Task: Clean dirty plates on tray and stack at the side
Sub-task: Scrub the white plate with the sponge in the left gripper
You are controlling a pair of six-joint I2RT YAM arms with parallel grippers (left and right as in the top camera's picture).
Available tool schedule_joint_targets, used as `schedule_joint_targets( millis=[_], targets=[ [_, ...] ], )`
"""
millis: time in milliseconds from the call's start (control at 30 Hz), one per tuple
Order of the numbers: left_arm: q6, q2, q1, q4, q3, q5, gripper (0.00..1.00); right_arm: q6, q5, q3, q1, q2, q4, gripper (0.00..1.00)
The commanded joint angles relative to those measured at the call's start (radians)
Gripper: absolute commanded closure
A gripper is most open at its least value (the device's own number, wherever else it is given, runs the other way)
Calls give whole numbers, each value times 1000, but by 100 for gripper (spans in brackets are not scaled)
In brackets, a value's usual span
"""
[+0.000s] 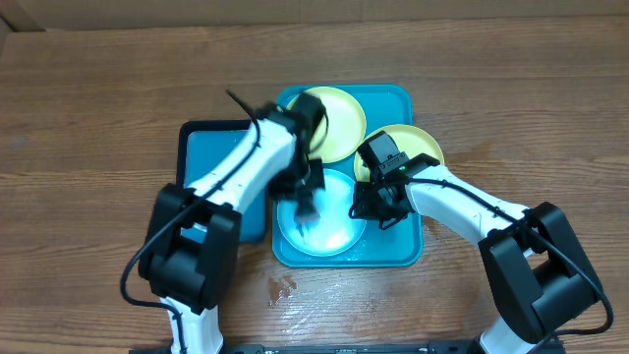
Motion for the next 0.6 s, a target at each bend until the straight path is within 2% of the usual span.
schedule_joint_targets(
  millis=[0, 67, 200, 300, 367, 433, 567],
  targets=[
    [-90, -27, -5, 62, -102, 62, 96, 37, 152, -19, -16, 40, -15, 96],
    [-85, -27, -5, 85, -136, 29, 96, 37, 152, -19, -15, 40, -16, 96],
    [-79, -27, -5, 79, -151, -191, 96, 37, 152, -19, -15, 39, -20, 96],
    [-40, -26, -5, 134, -151, -204, 96, 37, 152, -19, -15, 40, -21, 96],
    [-2, -25, -9, 187, -151, -143, 96, 37, 152, -19, -15, 40, -22, 96],
    [37, -25, -16, 246, -151, -21, 96, 37, 152, -19, -15, 39, -23, 96],
    [46, -25, -37, 339, -151, 201, 96, 33, 153, -19, -15, 40, -24, 96]
  ],
)
